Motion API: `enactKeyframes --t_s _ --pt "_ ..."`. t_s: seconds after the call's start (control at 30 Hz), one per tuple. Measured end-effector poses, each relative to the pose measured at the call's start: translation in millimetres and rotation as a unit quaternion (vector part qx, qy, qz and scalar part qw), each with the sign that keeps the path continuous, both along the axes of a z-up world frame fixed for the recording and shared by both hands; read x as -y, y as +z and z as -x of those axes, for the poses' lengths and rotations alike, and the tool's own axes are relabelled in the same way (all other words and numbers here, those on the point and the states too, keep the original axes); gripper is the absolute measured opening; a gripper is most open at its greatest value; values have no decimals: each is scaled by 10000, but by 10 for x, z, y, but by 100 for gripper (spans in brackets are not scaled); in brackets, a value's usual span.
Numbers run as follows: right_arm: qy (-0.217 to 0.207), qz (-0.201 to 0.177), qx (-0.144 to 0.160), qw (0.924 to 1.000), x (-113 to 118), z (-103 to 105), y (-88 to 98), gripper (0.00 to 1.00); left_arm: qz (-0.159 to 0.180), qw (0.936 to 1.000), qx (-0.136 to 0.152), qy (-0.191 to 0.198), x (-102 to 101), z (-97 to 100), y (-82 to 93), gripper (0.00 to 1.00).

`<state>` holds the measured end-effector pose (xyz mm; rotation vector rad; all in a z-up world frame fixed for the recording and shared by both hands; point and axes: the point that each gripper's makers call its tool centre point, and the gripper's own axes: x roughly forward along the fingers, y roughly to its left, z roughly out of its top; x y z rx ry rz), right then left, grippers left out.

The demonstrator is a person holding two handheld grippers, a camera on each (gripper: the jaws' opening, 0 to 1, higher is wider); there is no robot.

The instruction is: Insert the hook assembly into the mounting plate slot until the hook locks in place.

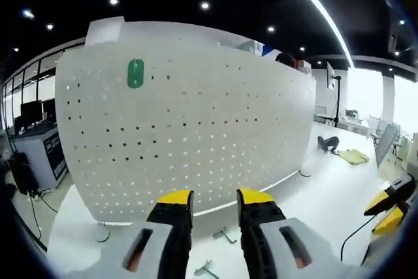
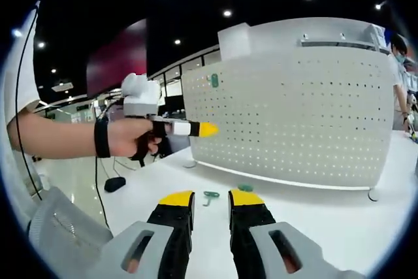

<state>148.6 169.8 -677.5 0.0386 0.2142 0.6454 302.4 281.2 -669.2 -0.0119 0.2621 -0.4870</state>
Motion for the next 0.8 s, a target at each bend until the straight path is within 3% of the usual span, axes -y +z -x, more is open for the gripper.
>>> enactKeyframes --t_s 0.37,0.5,0.8 --pt "-128 35 -85 9999 78 41 -43 21 -87 9980 -547 -288 191 212 -440 32" --pt "-195 42 -106 9997 113 43 -52 21 -112 9952 -868 -427 251 275 -655 33" --pt "-272 56 -136 9995 154 66 -77 21 -194 9908 -1211 -578 358 400 -930 33"
